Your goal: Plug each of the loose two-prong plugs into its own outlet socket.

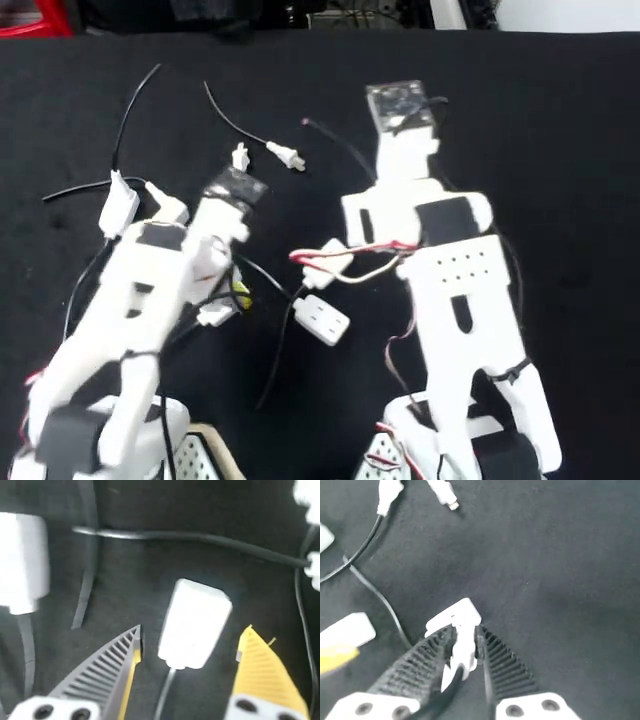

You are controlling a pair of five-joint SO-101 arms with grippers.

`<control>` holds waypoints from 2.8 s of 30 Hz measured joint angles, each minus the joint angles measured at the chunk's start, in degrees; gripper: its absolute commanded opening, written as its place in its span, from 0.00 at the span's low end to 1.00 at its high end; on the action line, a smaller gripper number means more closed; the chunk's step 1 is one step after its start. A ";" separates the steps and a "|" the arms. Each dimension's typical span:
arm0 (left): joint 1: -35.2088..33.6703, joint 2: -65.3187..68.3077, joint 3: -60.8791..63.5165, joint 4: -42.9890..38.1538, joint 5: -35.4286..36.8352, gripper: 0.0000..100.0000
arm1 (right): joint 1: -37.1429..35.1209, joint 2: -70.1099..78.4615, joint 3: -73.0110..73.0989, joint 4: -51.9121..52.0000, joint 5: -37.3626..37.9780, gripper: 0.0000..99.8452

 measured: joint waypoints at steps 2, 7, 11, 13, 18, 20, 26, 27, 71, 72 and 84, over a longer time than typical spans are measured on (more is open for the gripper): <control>-2.46 -5.01 0.70 0.18 0.00 0.31 | -1.49 0.00 0.62 0.00 1.14 0.01; -9.58 -18.02 4.48 3.43 1.14 0.31 | -9.32 0.00 5.10 -1.14 4.13 0.01; -19.43 -26.46 9.76 3.25 2.55 0.31 | -19.34 0.00 12.75 -9.23 4.48 0.01; -24.44 -29.98 13.54 2.29 2.55 0.31 | -23.65 0.00 16.53 -14.33 4.57 0.01; -30.86 -36.75 24.70 -2.99 2.64 0.31 | -28.40 0.09 19.69 -21.89 4.48 0.01; -31.65 -39.21 29.36 -5.71 2.64 0.31 | -29.45 1.41 21.54 -25.76 4.22 0.01; -31.91 -48.09 37.10 -8.97 2.64 0.31 | -32.35 8.62 21.98 -30.42 3.16 0.01; -31.91 -49.67 38.15 -8.97 2.64 0.31 | -32.35 10.11 21.54 -30.68 3.16 0.01; -29.71 -77.80 49.14 -0.09 -3.16 0.31 | -31.82 20.04 15.12 -38.33 3.69 0.01; -29.71 -77.80 49.14 -0.09 -3.16 0.31 | -31.82 20.04 14.77 -37.80 3.69 0.01; -29.71 -77.80 49.14 -0.09 -3.34 0.31 | -31.91 20.40 14.15 -35.43 3.16 0.01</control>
